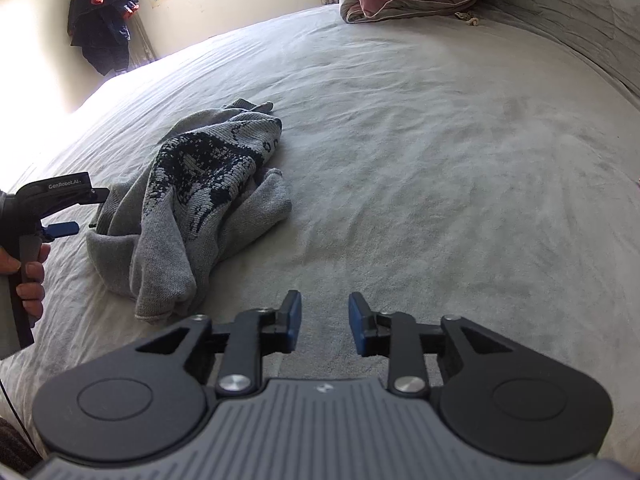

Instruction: Fold clothes

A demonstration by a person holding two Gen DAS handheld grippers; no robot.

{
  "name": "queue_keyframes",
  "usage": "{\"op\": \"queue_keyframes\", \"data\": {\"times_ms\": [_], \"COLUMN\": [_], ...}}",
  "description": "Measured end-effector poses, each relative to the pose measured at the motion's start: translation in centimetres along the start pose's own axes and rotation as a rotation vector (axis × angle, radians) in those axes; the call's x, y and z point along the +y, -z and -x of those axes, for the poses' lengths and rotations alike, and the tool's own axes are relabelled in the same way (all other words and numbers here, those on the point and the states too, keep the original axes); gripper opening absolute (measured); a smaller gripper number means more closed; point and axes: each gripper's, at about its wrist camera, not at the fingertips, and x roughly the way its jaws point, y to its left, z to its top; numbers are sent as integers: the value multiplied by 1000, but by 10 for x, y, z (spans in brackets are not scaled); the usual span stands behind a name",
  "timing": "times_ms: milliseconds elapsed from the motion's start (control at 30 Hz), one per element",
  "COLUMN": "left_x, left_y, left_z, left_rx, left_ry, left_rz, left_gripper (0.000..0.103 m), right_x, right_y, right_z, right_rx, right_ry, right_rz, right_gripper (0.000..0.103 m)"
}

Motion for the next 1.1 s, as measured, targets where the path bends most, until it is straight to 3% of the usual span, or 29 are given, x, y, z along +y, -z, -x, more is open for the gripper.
{"op": "queue_keyframes", "data": {"times_ms": [67, 233, 667, 1100], "left_x": [0, 3, 25, 67], "left_y": [2, 3, -2, 22], "left_z": [-3, -3, 56, 128], "left_rx": [12, 27, -49, -45], "left_ry": [11, 31, 67, 157], "left_rz": [3, 27, 5, -98], "left_gripper": [61, 16, 9, 9], "right_x": [6, 29, 70, 98], "right_y": [-3, -7, -15, -25], "right_z": [5, 6, -8, -22], "right_rx": [-15, -16, -29, -66], "right_ry": [-36, -94, -112, -117], "right_rz": [-3, 37, 96, 111], "right_gripper": [54, 57, 57, 57]}}
